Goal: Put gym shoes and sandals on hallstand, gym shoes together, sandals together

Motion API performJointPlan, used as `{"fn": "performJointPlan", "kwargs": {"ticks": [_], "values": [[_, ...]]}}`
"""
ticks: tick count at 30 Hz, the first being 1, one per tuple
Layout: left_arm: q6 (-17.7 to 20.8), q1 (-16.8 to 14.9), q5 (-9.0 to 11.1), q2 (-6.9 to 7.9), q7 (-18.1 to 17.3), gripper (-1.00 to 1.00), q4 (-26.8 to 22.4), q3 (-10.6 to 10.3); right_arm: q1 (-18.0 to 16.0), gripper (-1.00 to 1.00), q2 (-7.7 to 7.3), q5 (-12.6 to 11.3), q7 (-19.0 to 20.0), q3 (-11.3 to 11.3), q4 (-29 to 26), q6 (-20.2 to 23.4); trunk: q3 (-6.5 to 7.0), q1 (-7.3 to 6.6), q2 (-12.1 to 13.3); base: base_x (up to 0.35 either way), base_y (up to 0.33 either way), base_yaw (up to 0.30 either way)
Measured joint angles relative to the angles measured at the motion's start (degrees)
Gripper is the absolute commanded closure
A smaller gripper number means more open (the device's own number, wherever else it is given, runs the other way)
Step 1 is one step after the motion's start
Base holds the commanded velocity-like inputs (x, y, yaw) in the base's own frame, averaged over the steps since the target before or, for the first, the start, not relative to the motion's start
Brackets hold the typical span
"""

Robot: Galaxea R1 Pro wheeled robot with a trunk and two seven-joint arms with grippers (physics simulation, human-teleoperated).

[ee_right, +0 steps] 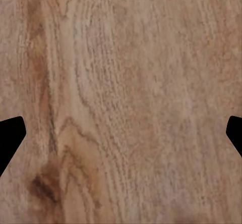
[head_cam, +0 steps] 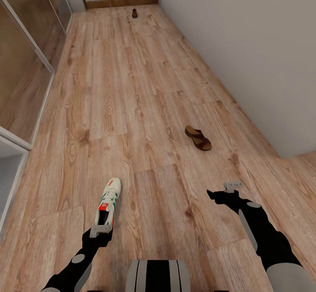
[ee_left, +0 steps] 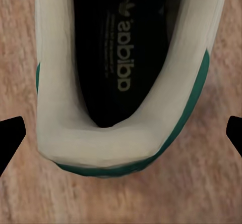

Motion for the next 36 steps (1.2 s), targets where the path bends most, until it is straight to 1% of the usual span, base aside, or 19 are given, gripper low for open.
{"fn": "performJointPlan", "kwargs": {"ticks": [13,21,36], "values": [[-0.01,0.00,0.00,-0.08,0.00,-1.00,0.00,0.00,0.00,-1.00,0.00,-0.01,0.00,0.02,0.00,0.00,-0.14,0.00,0.00,0.000,0.000,0.000],[-0.01,0.00,0.00,-0.09,0.00,-1.00,0.01,0.00,0.00,-1.00,0.00,-0.01,0.00,0.04,0.00,0.00,-0.14,-0.01,0.00,0.087,0.000,0.000],[-0.03,0.00,0.00,-0.09,0.00,-1.00,0.00,0.00,0.00,-1.00,0.00,-0.01,0.00,0.06,0.00,0.00,-0.14,0.00,0.00,0.010,0.000,0.000]]}}
